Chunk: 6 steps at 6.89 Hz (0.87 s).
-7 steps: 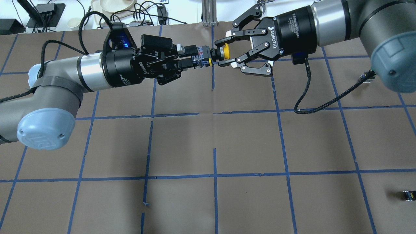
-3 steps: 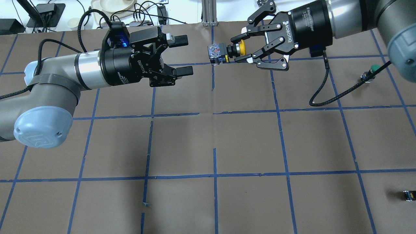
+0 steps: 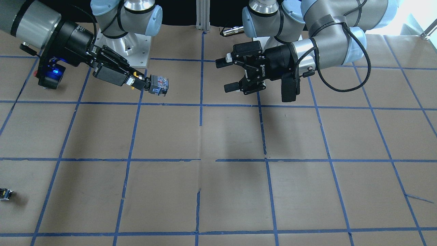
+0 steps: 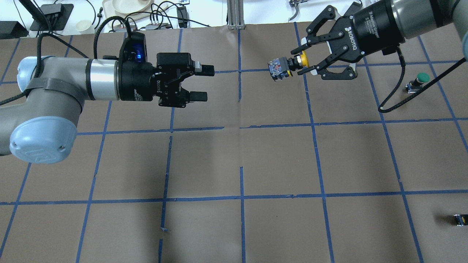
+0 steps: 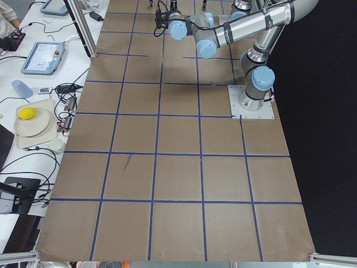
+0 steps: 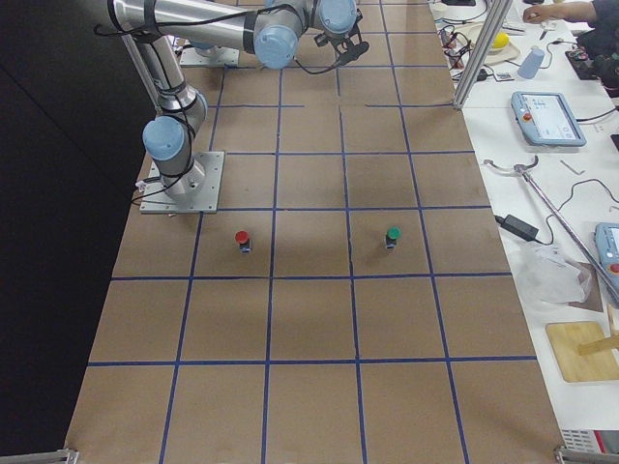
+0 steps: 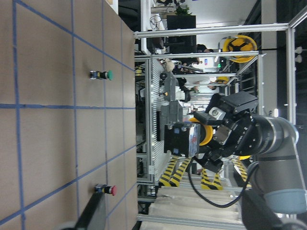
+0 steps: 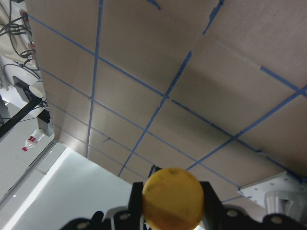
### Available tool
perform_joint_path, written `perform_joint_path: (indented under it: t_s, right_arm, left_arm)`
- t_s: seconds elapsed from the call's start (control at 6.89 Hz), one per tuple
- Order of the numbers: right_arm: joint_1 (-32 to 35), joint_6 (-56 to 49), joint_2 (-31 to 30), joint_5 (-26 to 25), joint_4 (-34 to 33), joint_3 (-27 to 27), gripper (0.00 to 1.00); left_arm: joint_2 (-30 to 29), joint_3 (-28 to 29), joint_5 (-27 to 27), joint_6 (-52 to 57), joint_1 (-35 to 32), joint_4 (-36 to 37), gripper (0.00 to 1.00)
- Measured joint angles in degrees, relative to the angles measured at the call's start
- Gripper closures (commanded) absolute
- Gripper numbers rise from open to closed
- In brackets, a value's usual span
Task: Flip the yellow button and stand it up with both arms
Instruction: 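Open the left gripper and pull the button away with the right gripper, then carry the button with the right gripper and lower it upright onto the table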
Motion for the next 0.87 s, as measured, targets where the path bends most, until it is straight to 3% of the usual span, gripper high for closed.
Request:
perform_joint_path:
  t_s: [0.58, 0.87]
  right_arm:
    - [-2.8, -32.6, 0.0, -32.0, -0.8, 0.6, 0.82]
    - [-7.3, -49.4, 0.1, -41.4, -5.5, 1.0, 0.81]
  left_arm:
    - [-1.1, 7.7, 32.8, -3.9, 0.8, 1.9, 0.00]
    - [-2.0, 14.4, 45.4, -4.9, -0.1, -0.5, 0.00]
